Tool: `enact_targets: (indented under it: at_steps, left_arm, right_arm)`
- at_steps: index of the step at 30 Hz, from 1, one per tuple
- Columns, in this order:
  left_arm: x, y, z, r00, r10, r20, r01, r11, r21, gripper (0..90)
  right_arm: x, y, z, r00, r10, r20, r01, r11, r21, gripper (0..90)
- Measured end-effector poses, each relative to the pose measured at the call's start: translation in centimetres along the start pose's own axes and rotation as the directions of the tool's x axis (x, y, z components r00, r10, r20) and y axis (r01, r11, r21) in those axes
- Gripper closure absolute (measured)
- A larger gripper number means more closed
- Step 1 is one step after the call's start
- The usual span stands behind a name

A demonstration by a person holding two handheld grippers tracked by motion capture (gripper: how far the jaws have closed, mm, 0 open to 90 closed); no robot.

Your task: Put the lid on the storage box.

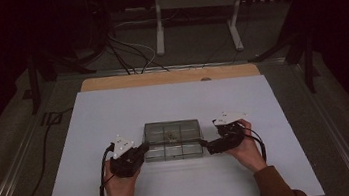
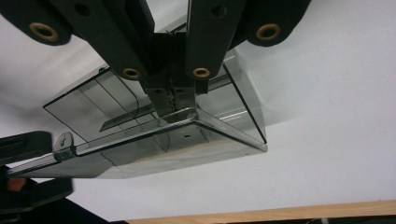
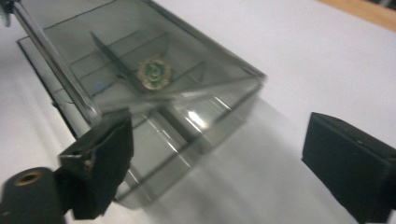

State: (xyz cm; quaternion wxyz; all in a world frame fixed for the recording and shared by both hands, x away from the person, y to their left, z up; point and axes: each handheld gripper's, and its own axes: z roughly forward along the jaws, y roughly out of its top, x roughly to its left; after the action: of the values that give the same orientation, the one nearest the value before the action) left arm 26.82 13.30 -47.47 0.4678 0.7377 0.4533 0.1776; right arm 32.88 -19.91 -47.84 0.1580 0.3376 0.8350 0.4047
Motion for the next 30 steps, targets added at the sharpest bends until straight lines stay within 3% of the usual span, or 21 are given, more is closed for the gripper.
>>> enact_targets:
  at_steps: [6,13,22,30]
  left_arm:
    - [0.0,-0.4,0.0,1.0,-0.002,0.002,0.002,0.9999,0.014,90.0]
    - [0.0,-1.0,0.0,1.0,-0.001,0.009,0.001,0.9995,0.033,90.0]
    - [-0.1,-1.8,0.0,0.9997,0.006,0.025,-0.007,0.9982,0.059,90.0]
    - [-0.4,-2.3,0.2,0.999,0.025,0.038,-0.029,0.9956,0.089,90.0]
  right_arm:
    - [-0.8,-1.7,-1.5,0.9974,0.053,0.048,-0.053,0.999,-0.002,3.7]
    - [-1.6,-2.3,-3.3,0.9883,0.123,0.09,-0.118,0.991,-0.062,1.9]
    - [-2.6,-3.9,-6.1,0.9645,0.236,0.119,-0.214,0.961,-0.173,1.8]
    - [-3.0,-5.5,-7.7,0.9512,0.263,0.161,-0.223,0.948,-0.228,1.8]
